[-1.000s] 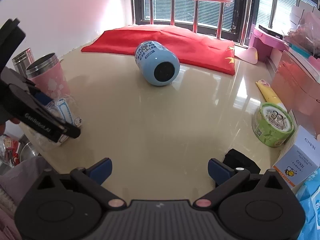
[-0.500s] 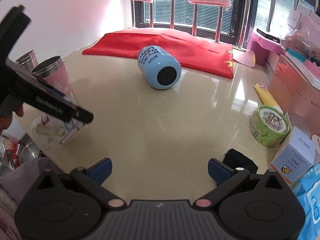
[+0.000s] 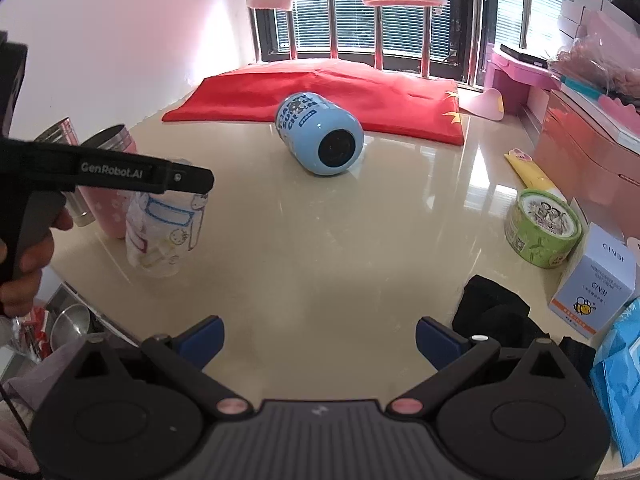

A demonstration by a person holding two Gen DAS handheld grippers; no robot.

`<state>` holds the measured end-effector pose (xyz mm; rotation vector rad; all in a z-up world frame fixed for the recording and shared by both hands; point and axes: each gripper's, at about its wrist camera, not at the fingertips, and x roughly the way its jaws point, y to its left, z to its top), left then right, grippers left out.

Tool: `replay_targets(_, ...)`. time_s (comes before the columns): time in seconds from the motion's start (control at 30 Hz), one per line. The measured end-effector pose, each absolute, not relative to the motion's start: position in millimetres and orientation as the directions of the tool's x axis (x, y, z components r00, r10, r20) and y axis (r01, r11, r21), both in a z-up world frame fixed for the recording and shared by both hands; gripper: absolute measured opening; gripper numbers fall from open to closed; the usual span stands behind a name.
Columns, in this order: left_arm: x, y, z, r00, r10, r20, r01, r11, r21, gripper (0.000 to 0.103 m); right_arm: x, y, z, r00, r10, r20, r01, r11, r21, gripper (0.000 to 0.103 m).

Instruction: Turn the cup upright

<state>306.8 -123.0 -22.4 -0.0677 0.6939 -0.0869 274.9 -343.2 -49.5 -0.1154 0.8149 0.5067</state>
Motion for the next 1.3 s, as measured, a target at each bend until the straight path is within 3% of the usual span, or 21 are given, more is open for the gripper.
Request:
replay_targets(0.17, 284.9, -109.4, -21.8, 0.833, -0.108, -0.542, 0.031, 0.988, -0.149, 0.068, 272.7, -343.3, -49.8, 0.578, 0.392, -0.716, -0.463, 0.88, 0.107, 0.102)
replay_targets(0.43, 263.3, -95.5, -37.5, 0.87, -0.097, -0.484, 0.005, 0.982, -0.188, 0.07, 270.4, -336.9, -51.8, 0.579, 0.41, -0.705, -0.454, 0.88, 0.139, 0.102)
replay_targets(0.87, 243.9, -82.9, -36.2, 0.852, -0.069, -0.519, -0.012, 0.989, -0.15, 0.076, 246.8, -311.0, -48.6, 0.651, 0.462, -0.603, -0.505, 0.856, 0.111, 0.102)
replay_targets(1.3, 189.8, -72.6, -2.0, 0.898, -0.081, -0.433, 0.062, 0.996, -0.057, 0.103, 199.0, -287.6, -40.7, 0.732, 0.453, -0.509, -0.483, 0.872, 0.081, 0.102)
